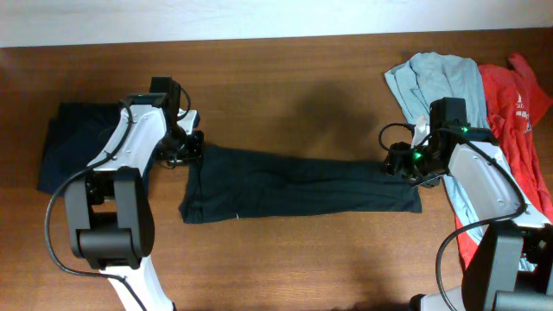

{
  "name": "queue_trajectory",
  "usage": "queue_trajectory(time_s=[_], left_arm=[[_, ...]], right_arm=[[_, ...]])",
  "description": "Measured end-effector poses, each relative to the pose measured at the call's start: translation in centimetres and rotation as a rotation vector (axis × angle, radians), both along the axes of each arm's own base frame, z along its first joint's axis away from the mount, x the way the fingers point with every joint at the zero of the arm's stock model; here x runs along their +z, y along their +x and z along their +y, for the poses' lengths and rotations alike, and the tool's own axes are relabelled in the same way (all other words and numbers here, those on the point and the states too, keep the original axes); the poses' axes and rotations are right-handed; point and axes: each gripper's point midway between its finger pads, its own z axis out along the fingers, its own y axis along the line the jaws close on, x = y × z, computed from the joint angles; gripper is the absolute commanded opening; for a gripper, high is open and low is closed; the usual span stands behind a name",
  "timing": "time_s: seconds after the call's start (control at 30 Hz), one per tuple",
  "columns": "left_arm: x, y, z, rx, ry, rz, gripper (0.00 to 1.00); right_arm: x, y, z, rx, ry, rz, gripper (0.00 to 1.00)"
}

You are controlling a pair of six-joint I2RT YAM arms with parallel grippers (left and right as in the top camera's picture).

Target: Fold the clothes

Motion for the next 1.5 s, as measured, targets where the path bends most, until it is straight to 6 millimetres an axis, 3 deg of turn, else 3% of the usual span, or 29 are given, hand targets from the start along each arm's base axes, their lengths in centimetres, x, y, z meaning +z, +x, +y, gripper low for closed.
queue_trajectory(time_s=[0.4,0.6,0.7,0.8,0.83,0.93,1.0,1.1,1.13,1.3,1.37,1.5], left_arm=[[-0.2,-1.0,-2.7,-0.060,-0.026,0.024,0.32],[-0.4,-0.2,-2.4,-0.061,-0.002,-0.008,0.33],[-1.5,-0.3,-2.0,-0.060,0.020,-0.019,0.32],[-2.6,-1.0,-1.8,-0.063,0.029,-0.008,0.12],[-2.7,-1.1,-1.7,-0.061,0.031,-0.006,0.01],[-2.8,-1.0,-1.7,-0.064,0.034,-0.011,0.00],[-2.8,-1.0,-1.7,-0.064,0.035,-0.011,0.00],[-2.8,-1.0,-1.5,-0.060,0.036,-0.010,0.00],[-2.8,-1.0,-1.3,-0.056,0.039,-0.010,0.00],[-2.8,-1.0,-0.2,-0.032,0.048,-0.007,0.01],[-2.8,-0.9,0.0,-0.026,0.050,-0.007,0.01],[-2.8,-0.9,0.0,-0.027,0.051,-0.007,0.01]], right_arm=[[0.0,0.0,0.0,-0.001,0.000,-0.001,0.63],[0.0,0.0,0.0,0.000,0.000,-0.001,0.63],[0.0,0.0,0.0,0.000,0.000,0.000,0.63],[0.0,0.0,0.0,0.000,0.000,-0.001,0.63],[0.0,0.0,0.0,0.000,-0.001,-0.001,0.62],[0.0,0.0,0.0,0.000,0.000,-0.002,0.61],[0.0,0.0,0.0,0.000,0.000,-0.001,0.52],[0.0,0.0,-0.3,-0.013,-0.003,0.001,0.24],[0.0,0.0,-0.5,-0.033,-0.006,0.005,0.23],[-0.2,-0.1,-3.6,-0.166,-0.026,0.017,0.39],[-0.3,-0.3,-4.8,-0.199,-0.044,0.022,0.40],[-1.6,0.3,-5.4,-0.204,-0.066,0.031,0.40]])
